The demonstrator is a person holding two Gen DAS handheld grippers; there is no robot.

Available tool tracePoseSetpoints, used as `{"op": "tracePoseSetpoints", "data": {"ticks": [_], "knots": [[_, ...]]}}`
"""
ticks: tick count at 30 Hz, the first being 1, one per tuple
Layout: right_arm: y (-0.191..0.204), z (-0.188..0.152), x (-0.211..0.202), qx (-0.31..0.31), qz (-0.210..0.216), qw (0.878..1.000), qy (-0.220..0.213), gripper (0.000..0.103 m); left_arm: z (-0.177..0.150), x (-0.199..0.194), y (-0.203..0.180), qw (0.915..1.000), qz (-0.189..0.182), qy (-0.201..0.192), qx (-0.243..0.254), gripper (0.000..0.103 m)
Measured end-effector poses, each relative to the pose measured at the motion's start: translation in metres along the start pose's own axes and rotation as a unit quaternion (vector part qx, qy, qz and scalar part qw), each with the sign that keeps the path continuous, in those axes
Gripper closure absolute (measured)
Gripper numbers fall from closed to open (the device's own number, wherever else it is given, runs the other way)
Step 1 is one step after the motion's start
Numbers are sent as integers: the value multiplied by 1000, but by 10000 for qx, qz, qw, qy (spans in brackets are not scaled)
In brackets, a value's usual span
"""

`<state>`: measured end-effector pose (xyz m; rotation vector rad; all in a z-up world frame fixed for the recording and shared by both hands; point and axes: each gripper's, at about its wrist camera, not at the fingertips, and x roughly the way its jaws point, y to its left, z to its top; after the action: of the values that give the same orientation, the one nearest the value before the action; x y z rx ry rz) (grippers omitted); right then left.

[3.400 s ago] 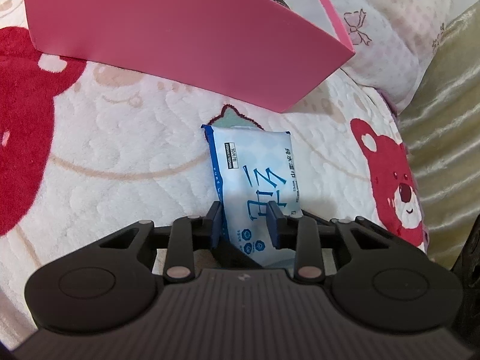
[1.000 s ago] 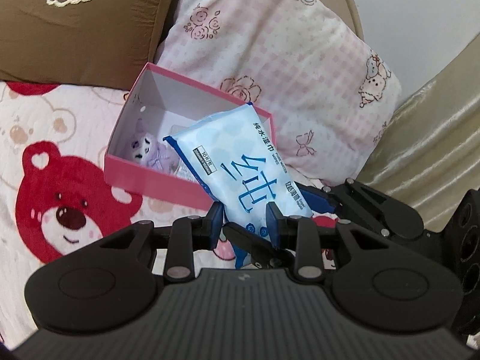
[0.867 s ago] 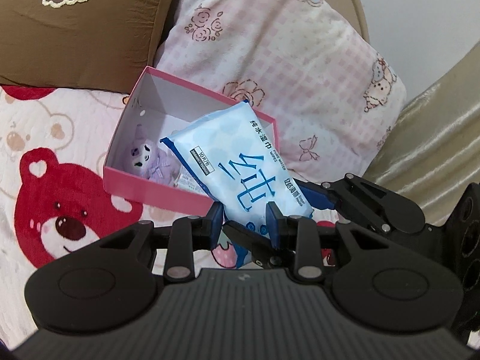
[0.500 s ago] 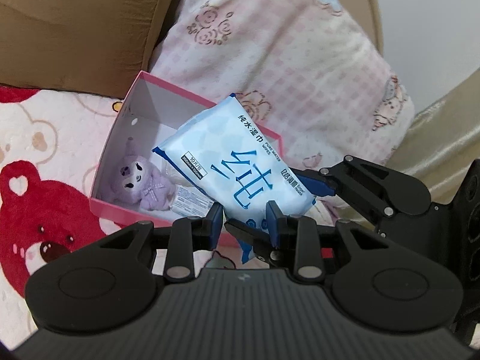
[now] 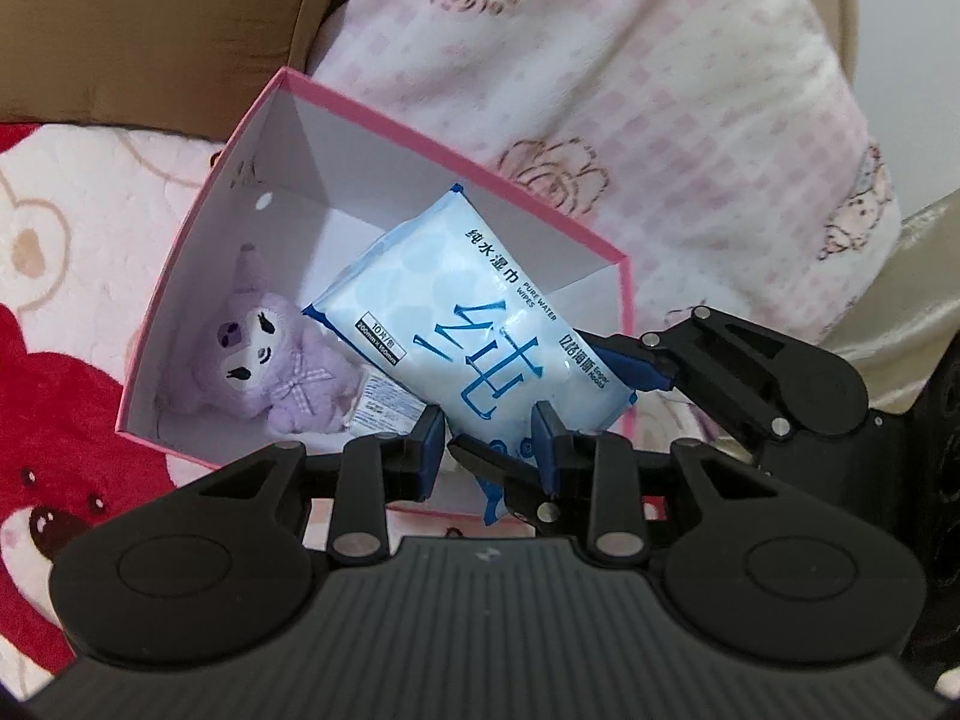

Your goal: Organize objects

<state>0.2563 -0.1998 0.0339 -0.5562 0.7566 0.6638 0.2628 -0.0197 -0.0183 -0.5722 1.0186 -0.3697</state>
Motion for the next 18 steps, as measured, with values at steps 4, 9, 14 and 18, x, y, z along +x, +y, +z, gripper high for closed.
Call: {"op": "tracePoseSetpoints", "data": {"ticks": [4, 9, 14, 18], "knots": [[-6, -6, 19, 9, 210, 9998, 44, 45, 2, 15, 11, 9998, 79, 114, -170, 74], [-16, -11, 35, 32, 362, 9993, 112, 45, 12, 35, 15, 9994, 219, 184, -204, 74], [-31, -20, 57, 382, 405, 9981, 268, 45, 17, 60, 20, 9985, 365, 347, -215, 74], [-33, -23, 71, 413, 484, 9973, 357, 45, 19, 66, 29, 9980, 385, 410, -303, 73]]}}
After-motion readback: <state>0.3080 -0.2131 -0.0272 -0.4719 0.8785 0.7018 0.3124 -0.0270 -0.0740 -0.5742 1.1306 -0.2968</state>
